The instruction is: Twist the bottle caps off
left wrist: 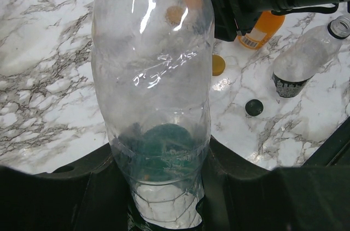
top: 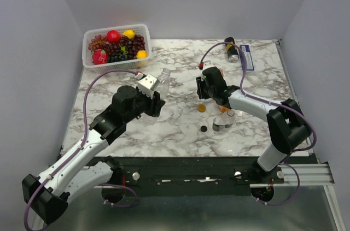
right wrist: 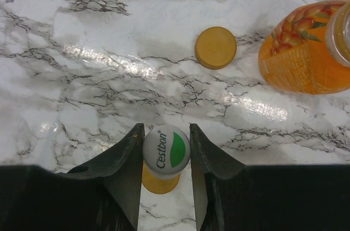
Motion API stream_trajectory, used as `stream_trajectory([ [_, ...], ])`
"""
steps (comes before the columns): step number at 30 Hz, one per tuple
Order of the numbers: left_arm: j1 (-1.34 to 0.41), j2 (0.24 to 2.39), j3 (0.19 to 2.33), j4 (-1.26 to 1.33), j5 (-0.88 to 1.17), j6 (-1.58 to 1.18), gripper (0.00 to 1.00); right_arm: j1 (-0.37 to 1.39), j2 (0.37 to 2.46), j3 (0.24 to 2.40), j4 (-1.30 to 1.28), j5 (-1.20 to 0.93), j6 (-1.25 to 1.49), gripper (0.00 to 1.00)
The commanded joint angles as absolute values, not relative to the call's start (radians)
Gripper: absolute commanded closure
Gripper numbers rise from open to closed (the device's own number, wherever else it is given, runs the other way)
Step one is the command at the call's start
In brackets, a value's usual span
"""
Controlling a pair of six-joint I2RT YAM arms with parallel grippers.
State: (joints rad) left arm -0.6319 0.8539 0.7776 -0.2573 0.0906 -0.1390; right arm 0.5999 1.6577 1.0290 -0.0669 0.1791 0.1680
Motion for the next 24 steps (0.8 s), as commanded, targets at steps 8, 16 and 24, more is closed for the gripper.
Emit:
stream_trajectory([
  [8, -0.63, 0.861, 0.781, -0.253, 0.087, -0.124, 0.61, 0.594, 1.769, 1.06, -0.037, 0.284, 0.184, 0.69],
  [16, -0.63, 0.864, 0.784, -0.255, 0.094, -0.124, 0.61, 0.592, 1.818, 1.085, -0.037, 0.317, 0.201, 0.62],
  [24, -0.63, 0.87, 0.785, -0.258, 0.1, -0.123, 0.61, 0.591, 1.839, 1.092, -0.037, 0.333, 0.207, 0.45],
])
